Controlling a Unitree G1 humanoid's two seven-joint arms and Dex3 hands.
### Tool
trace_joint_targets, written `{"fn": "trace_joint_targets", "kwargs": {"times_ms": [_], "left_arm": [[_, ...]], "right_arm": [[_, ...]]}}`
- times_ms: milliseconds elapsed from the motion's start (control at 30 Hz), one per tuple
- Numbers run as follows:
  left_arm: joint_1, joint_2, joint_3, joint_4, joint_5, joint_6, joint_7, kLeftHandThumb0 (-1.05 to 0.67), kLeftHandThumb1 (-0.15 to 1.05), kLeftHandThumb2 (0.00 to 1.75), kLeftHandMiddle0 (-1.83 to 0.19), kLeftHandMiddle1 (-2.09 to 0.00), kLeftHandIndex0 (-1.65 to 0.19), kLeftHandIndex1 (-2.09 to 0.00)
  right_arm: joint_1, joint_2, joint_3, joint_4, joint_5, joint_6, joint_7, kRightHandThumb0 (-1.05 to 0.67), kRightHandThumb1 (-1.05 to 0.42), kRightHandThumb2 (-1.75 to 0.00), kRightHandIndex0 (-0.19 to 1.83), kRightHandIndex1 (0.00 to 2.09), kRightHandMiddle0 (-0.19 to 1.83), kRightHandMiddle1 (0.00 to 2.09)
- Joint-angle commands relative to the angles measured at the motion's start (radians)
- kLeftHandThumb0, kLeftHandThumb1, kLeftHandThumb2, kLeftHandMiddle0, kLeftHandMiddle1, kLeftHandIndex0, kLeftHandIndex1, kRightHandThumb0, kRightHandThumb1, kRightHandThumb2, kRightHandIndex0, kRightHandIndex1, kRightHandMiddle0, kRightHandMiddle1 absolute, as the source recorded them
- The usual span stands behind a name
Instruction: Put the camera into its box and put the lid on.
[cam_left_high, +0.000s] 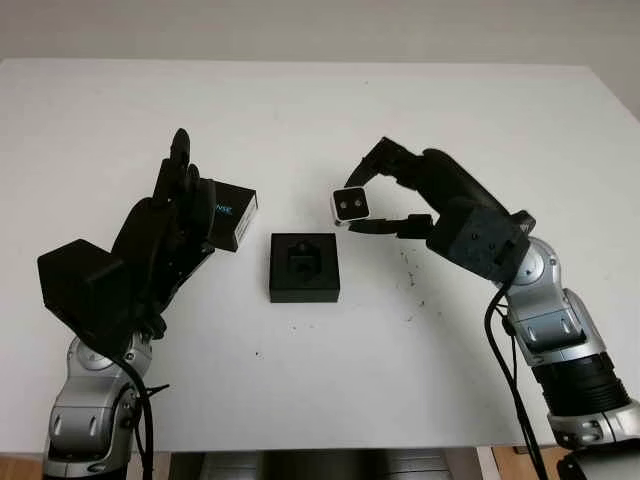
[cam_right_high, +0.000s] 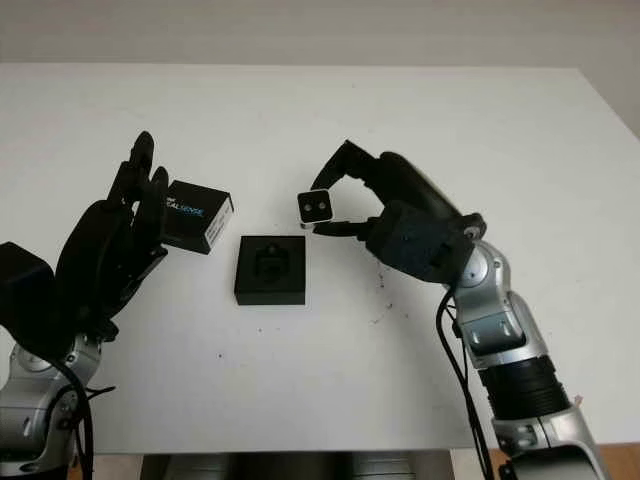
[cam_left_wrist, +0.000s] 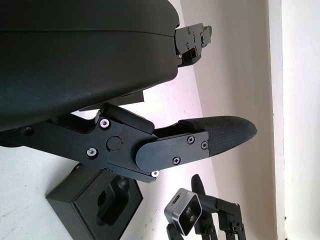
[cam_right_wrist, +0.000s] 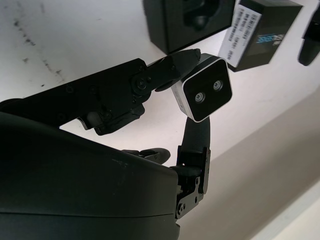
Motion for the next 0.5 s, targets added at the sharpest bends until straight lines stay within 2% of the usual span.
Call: {"fn": "trace_joint_targets", "kwargs": {"times_ms": [0, 167, 467], "left_arm": [[0.009, -0.005, 0.001, -0.015, -0.002, 0.0, 0.006, -0.74, 1.05, 0.61, 0.19, 0.0, 0.19, 0.0], [0.011, -0.006, 0.004, -0.011, -0.001, -0.006, 0.005, -0.73, 1.05, 0.61, 0.19, 0.0, 0.19, 0.0], [0.012, -0.002, 0.007, -0.028, -0.006, 0.013, 0.003, -0.74, 1.05, 0.61, 0.19, 0.0, 0.19, 0.0]], "right_arm": [[0.019, 0.013, -0.005, -0.054, -0.014, 0.018, -0.016, -0.45, -1.05, -0.19, 0.33, 0.02, 0.38, 2.05], [0.068, 0.082, 0.006, -0.124, -0.019, 0.072, -0.055, -0.45, -1.05, -0.2, 0.31, 0.02, 0.36, 2.04], [0.102, 0.195, 0.044, -0.228, -0.044, 0.239, -0.09, -0.45, -1.05, -0.19, 0.31, 0.03, 0.4, 2.03]]}}
